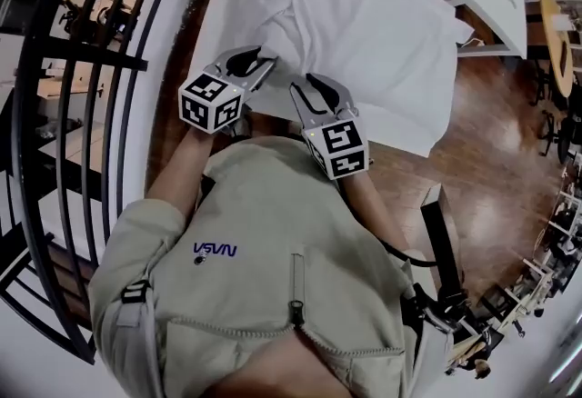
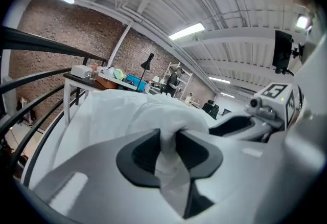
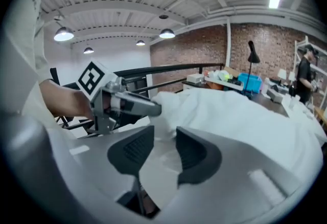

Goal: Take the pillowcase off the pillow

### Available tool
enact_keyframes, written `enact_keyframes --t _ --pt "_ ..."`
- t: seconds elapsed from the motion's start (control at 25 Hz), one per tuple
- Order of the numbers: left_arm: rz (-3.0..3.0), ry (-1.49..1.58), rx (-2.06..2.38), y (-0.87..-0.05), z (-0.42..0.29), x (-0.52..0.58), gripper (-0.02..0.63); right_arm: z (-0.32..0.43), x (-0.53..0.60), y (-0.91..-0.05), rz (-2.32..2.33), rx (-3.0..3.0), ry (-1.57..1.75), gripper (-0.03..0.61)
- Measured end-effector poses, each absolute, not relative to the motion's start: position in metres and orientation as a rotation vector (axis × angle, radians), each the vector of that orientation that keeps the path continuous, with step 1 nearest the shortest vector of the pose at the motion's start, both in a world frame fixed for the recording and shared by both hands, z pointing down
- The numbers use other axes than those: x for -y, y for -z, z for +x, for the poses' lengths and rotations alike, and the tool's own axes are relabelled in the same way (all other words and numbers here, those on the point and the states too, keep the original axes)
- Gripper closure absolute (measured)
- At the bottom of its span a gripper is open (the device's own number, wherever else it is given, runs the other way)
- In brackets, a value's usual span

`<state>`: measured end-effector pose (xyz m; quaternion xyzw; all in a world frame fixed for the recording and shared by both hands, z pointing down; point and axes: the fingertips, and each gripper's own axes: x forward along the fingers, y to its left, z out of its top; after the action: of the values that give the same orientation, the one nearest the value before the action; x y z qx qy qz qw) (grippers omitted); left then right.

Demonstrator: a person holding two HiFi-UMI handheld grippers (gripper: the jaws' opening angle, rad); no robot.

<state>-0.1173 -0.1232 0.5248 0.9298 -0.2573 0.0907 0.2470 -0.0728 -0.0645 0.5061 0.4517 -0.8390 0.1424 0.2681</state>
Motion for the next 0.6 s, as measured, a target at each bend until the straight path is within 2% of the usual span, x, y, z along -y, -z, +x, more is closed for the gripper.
enact_keyframes --t 0.08,0.2,0.36,0.6 --pt "2.536 -0.222 0.682 -0.512 -0.11 0.124 0.516 -0.073 0.065 -0.517 1.236 2.231 -0.416 0.393" --pt "2.529 -0.201 0.686 -0.497 -0.105 0.128 0.522 -0.075 0.082 -0.516 1.307 2.158 -0.331 0.388" --pt "2.468 -0.116 0.74 -0.478 -0.111 0.146 0.532 -0.063 0.093 -0.499 1.383 2.07 -0.156 0.525" --pt "2.37 0.061 0.78 -0.454 -0.134 0.168 0.54 -0.017 0.082 -0.488 1.482 1.911 -0.002 0.572"
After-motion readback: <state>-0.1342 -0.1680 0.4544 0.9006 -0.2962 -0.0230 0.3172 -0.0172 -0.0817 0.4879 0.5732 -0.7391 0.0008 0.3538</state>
